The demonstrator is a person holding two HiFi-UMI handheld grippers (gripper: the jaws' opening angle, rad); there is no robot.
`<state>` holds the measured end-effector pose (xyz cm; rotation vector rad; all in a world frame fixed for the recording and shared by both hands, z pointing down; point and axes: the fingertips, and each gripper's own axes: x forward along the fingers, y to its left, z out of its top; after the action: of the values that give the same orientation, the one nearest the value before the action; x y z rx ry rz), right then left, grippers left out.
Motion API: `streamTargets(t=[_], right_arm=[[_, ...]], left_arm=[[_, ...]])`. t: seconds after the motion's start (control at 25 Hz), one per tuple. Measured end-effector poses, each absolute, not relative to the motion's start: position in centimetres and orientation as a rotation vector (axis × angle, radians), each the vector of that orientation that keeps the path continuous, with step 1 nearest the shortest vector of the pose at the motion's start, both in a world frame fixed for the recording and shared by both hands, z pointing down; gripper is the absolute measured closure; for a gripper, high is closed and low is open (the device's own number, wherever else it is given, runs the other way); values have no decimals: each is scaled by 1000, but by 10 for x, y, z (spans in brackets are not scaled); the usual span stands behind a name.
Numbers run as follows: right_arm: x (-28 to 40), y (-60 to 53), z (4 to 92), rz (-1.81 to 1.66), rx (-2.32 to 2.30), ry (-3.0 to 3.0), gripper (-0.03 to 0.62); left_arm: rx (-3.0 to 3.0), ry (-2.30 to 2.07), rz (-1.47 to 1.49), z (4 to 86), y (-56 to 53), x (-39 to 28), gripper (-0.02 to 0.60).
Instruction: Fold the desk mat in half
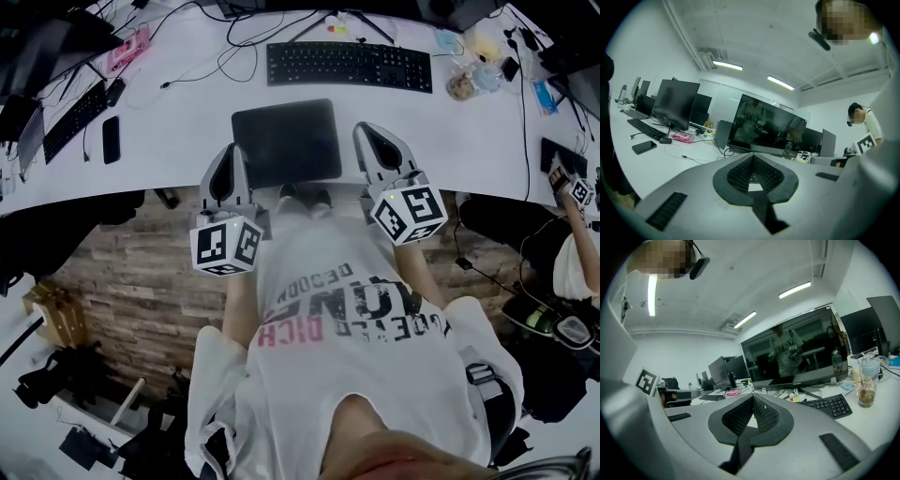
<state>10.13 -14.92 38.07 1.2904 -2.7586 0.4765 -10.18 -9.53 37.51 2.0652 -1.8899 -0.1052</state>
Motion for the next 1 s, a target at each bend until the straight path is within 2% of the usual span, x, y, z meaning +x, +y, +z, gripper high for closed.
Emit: streamTargets(t=[0.48,1.0], right_arm=[[96,-142,388,497,1217,-2779,597],[68,-133,387,518,1248,-2729,597]], left_arm=[[2017,-1894,-68,392,-82,-104,578],[2040,-1810,-17,400,-86,-135,578]])
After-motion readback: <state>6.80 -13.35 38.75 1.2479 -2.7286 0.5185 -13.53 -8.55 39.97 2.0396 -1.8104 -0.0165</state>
